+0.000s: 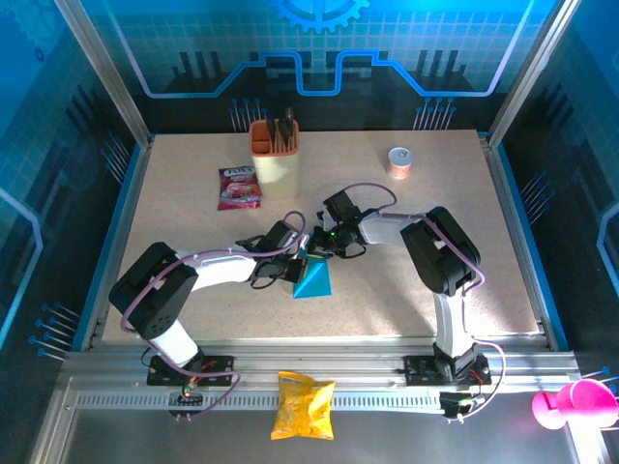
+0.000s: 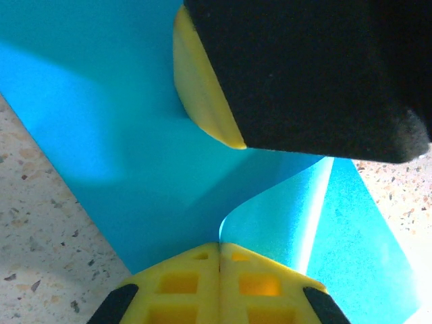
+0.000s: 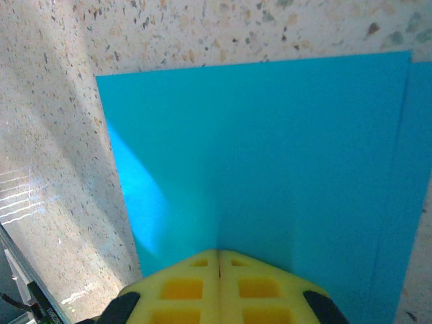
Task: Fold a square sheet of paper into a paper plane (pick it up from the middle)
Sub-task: Fold the triangle a second time at the center of the table.
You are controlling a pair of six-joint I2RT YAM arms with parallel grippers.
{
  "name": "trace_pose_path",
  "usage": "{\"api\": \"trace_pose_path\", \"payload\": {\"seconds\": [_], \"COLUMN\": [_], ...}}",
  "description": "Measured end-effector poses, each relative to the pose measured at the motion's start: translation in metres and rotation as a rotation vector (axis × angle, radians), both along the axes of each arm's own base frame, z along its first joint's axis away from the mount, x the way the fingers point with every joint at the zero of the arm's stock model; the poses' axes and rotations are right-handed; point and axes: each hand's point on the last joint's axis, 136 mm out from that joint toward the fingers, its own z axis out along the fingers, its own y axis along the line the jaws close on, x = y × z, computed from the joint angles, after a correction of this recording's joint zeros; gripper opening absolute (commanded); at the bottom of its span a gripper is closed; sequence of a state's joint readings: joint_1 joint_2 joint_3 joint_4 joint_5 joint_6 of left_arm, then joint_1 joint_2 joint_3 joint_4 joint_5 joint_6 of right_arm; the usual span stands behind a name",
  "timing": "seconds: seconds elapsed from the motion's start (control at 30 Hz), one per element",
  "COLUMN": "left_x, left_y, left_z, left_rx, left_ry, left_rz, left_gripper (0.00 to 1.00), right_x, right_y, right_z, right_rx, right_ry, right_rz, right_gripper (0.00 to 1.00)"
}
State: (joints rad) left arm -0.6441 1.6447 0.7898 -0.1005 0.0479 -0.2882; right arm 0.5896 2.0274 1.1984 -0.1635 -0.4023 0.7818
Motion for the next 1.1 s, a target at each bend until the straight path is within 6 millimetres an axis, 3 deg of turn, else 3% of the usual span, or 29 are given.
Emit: {"api": "trace_pose_path", "payload": {"seconds": [0.93, 1.1], "left_x": [0.000, 0.000], "left_y": [0.000, 0.000], "left_z": [-0.006, -0.006], "left_rx": [-0.025, -0.029], "left_ry": [-0.010, -0.015], "left_rz": [0.024, 0.024], "left_gripper": [0.00, 0.00], "right_x": [0.002, 0.010], "right_y": [-0.001, -0.010], "right_z": [0.003, 0.019], "right_rx": [0.005, 0.009], "right_ry": [0.004, -0.014], "right_rz": [-0.002, -0.030], "right_gripper": [0.00, 0.00]}}
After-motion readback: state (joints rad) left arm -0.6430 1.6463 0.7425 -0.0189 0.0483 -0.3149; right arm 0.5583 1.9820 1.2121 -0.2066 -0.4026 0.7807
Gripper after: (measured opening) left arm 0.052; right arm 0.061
